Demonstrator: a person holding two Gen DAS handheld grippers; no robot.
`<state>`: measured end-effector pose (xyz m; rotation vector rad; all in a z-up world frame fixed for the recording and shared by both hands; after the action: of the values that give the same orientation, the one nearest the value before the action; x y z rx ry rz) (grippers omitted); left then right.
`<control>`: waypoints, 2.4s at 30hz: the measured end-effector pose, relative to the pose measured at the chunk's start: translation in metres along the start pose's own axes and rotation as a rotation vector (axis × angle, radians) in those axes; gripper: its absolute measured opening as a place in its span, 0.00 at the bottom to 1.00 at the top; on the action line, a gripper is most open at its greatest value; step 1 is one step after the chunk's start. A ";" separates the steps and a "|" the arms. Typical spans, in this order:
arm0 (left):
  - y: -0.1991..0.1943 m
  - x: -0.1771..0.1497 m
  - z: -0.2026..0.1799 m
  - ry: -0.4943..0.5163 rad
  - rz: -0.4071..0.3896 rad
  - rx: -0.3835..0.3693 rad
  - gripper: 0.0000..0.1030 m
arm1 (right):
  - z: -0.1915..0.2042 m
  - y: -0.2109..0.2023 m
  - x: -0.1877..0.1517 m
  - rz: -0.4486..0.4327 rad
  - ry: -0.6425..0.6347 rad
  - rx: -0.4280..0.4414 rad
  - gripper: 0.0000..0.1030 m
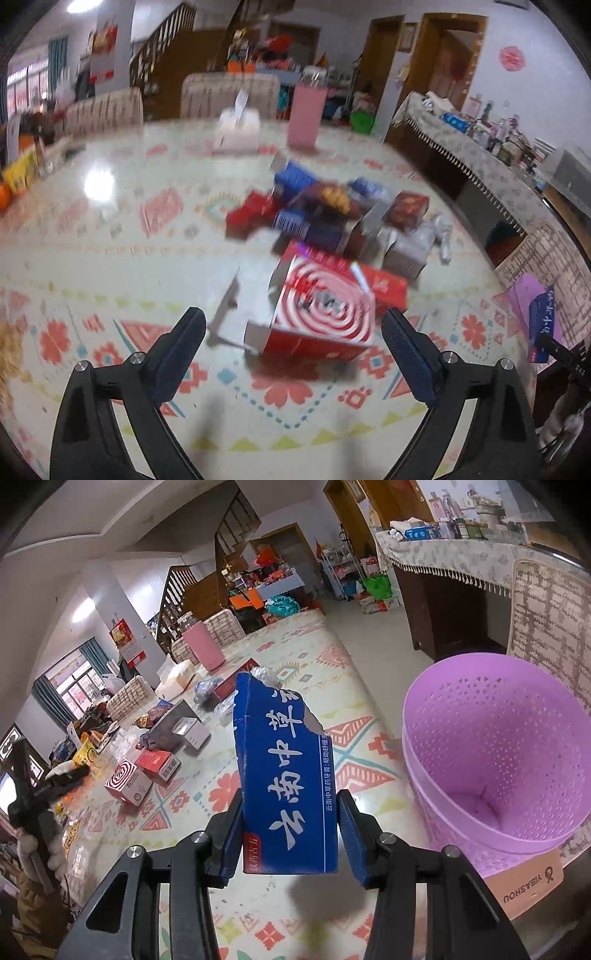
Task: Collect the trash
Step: 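Carry the blue box to the pink wastebasket while left gripper grasps a white-red box, then open both grippers over the pink wastebasket to drop the boxes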
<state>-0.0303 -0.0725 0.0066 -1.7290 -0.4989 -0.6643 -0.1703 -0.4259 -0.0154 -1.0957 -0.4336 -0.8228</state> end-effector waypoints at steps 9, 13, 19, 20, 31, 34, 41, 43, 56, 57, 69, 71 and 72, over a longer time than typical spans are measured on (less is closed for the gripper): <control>0.046 0.013 -0.007 -0.061 0.048 -0.048 0.93 | 0.012 0.005 -0.005 0.015 -0.018 0.004 0.50; 0.060 0.000 -0.037 0.040 0.118 -0.090 0.62 | 0.017 0.006 -0.007 0.017 -0.024 0.005 0.50; 0.013 0.010 -0.078 0.141 0.035 -0.121 0.01 | 0.016 0.009 -0.009 0.027 -0.022 -0.007 0.50; 0.008 0.010 -0.084 0.169 0.022 -0.114 0.01 | 0.016 0.009 -0.010 0.028 -0.023 -0.007 0.50; -0.024 0.023 -0.159 0.284 -0.010 -0.223 0.01 | 0.001 -0.022 0.003 -0.049 -0.008 -0.035 0.50; -0.025 0.028 -0.197 0.337 -0.011 -0.272 0.01 | -0.016 -0.044 0.016 -0.101 0.003 -0.081 0.50; -0.017 0.024 -0.318 0.475 0.038 -0.450 0.01 | -0.074 -0.082 0.044 -0.181 0.061 -0.206 0.50; -0.011 0.019 -0.359 0.512 0.067 -0.500 0.01 | -0.088 -0.086 0.047 -0.185 0.079 -0.229 0.50; 0.037 -0.020 -0.508 0.621 0.206 -0.628 0.40 | -0.180 -0.086 0.047 -0.182 0.246 -0.300 0.62; 0.037 -0.021 -0.509 0.618 0.200 -0.626 0.45 | -0.182 -0.088 0.047 -0.187 0.250 -0.301 0.62; -0.008 -0.036 -0.453 0.588 0.162 -0.636 0.68 | -0.196 -0.159 -0.007 -0.226 0.273 -0.411 0.71; -0.014 -0.040 -0.444 0.592 0.157 -0.634 0.68 | -0.204 -0.176 -0.022 -0.212 0.271 -0.460 0.71; -0.016 -0.041 -0.439 0.591 0.154 -0.630 0.68 | -0.207 -0.183 -0.028 -0.210 0.273 -0.481 0.71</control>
<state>-0.1478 -0.4929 0.0698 -1.9895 0.2893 -1.2525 -0.3453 -0.6420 -0.0098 -1.3680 -0.1191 -1.2877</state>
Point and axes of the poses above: each gripper's, at about its wrist camera, not at the fingertips, and y roughly the way its jaws point, z to its left, x to its top, the point moved 8 cm from there along y, roughly the way its jaws point
